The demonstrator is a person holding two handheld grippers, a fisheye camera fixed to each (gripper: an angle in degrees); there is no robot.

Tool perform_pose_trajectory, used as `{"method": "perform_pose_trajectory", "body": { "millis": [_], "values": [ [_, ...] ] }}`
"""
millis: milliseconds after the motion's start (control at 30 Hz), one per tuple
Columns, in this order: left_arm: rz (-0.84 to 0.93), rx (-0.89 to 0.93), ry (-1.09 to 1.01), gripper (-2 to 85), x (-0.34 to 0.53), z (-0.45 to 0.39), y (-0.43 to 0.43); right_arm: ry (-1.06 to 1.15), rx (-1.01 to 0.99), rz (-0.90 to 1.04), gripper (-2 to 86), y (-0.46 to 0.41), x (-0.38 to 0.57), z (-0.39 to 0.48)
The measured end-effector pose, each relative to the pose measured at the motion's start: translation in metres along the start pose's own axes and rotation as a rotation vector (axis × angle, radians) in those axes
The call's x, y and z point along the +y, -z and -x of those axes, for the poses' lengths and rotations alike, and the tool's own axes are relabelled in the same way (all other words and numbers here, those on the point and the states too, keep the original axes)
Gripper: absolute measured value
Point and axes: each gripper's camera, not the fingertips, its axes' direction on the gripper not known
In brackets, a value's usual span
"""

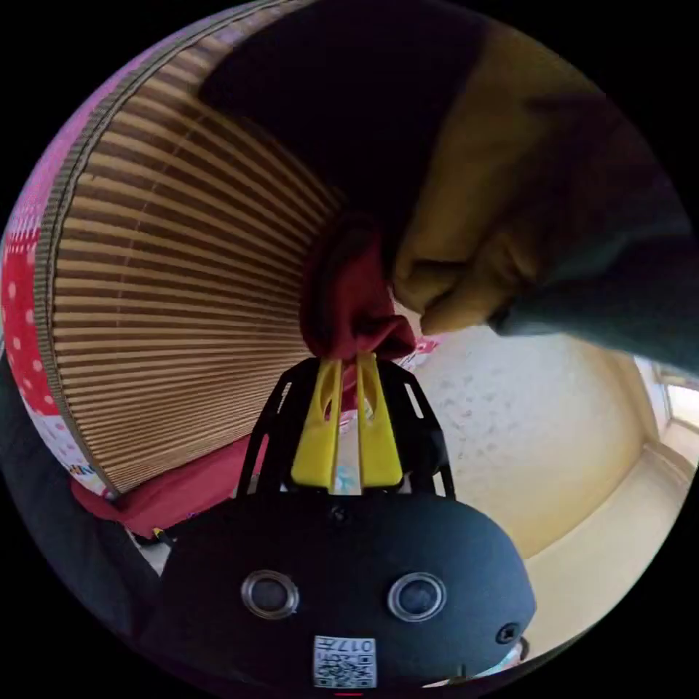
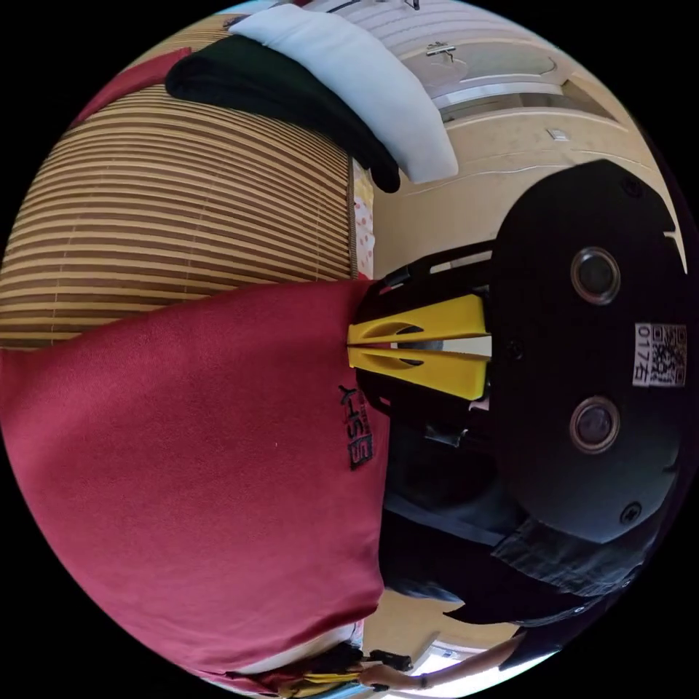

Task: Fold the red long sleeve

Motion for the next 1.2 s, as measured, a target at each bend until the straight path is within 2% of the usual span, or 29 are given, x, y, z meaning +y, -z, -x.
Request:
{"method": "perform_pose_trajectory", "body": {
  "millis": [100,167,233,300,367,400,467,533,600,633,700,867,933,1100,1200],
  "values": [
    [0.161,-0.107,-0.276,3.8,0.057,-0.052,-0.001,-0.017,0.004,0.014,0.5,-0.005,0.002,-0.006],
    [0.180,-0.094,-0.422,3.8,0.088,-0.084,0.010,-0.022,0.009,0.025,0.4,-0.008,0.004,-0.009],
    [0.108,-0.111,-0.596,3.8,0.114,-0.125,0.033,0.002,0.030,0.038,0.5,-0.011,0.008,-0.011],
    [-0.066,-0.224,-0.871,3.8,0.146,-0.188,0.063,0.036,0.051,0.044,0.4,-0.014,0.013,-0.012],
    [-0.175,-0.343,-1.051,3.8,0.168,-0.229,0.067,0.064,0.065,0.046,0.4,-0.017,0.018,-0.013],
    [-0.211,-0.393,-1.115,3.8,0.181,-0.248,0.058,0.078,0.067,0.044,0.4,-0.019,0.021,-0.016],
    [-0.191,-0.348,-1.192,3.9,0.206,-0.265,0.029,0.095,0.055,0.033,0.5,-0.023,0.030,-0.023],
    [-0.049,-0.248,-1.308,4.0,0.242,-0.269,-0.025,0.096,0.032,0.024,0.5,-0.026,0.038,-0.031],
    [0.219,-0.207,-1.386,4.8,0.299,-0.249,-0.120,0.092,0.002,0.019,0.6,-0.028,0.045,-0.039],
    [0.286,-0.204,-1.399,5.2,0.315,-0.239,-0.143,0.092,-0.018,0.017,0.6,-0.029,0.050,-0.045],
    [0.558,-0.164,-1.471,5.5,0.377,-0.191,-0.214,0.100,-0.046,0.014,0.6,-0.030,0.058,-0.053],
    [0.792,-0.247,-1.273,5.4,0.409,-0.081,-0.257,0.158,-0.141,-0.013,0.6,-0.034,0.088,-0.082],
    [0.772,-0.354,-1.181,5.3,0.390,-0.042,-0.249,0.152,-0.188,-0.017,0.6,-0.035,0.096,-0.096],
    [0.423,-0.756,-0.982,6.2,0.291,0.014,-0.198,0.073,-0.346,-0.172,0.6,-0.004,0.123,-0.127],
    [0.198,-0.820,-0.957,7.5,0.245,0.001,-0.177,0.094,-0.365,-0.304,0.5,0.022,0.135,-0.125]
  ]
}}
